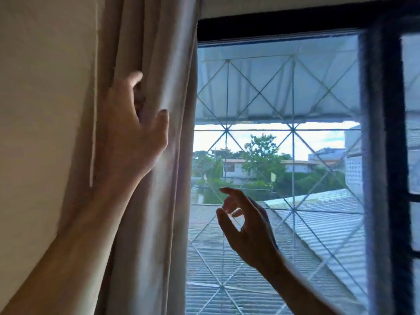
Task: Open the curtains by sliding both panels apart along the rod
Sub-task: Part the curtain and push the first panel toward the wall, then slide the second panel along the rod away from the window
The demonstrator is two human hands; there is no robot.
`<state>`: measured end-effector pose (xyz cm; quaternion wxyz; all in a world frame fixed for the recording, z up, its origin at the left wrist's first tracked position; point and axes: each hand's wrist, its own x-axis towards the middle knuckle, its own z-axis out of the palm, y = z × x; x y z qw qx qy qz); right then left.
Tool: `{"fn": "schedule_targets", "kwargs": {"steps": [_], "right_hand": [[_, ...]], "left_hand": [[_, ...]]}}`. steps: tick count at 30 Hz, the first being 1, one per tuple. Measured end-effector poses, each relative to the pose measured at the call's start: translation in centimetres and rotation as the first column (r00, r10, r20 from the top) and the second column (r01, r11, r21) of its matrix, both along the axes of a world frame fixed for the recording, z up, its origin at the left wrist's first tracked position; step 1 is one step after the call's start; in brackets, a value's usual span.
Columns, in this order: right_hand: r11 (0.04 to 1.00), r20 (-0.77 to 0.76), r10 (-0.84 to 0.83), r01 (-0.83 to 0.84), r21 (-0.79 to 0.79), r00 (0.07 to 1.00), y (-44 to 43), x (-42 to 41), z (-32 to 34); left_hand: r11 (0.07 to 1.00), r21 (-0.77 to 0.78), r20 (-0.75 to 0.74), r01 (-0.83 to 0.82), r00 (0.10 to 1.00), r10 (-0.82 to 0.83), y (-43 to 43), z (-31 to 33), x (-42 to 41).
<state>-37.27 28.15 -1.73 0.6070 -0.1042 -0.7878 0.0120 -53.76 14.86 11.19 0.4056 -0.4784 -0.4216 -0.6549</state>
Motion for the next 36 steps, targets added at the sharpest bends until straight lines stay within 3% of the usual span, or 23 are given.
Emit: {"fn": "schedule_targets", "kwargs": {"steps": [8,17,25,36], "right_hand": [[0.9,-0.108,-0.433,0.436,0.005,0.895,2.3,16.6,-0.1],[0.716,-0.239,-0.694,0.685,-0.134,0.679,1.5,33.3,-0.3],[0.61,-0.222,-0.792,0.749,-0.26,0.568,3.0,43.5,-0.2],[0.452,-0.094,-0.891,0.846,-0.283,0.445,7.1,45.8,0.6]], "left_hand": [[0.982,0.08,-0.087,0.168,0.983,-0.161,5.2,-0.3,12.4],[0.927,0.035,-0.096,0.373,0.925,-0.369,12.1,0.0,27.9],[0.859,-0.095,-0.049,0.504,0.859,-0.51,17.5,-0.4,42.0],[0.795,-0.235,-0.01,0.56,0.816,-0.578,23.1,1.1,52.9]]}}
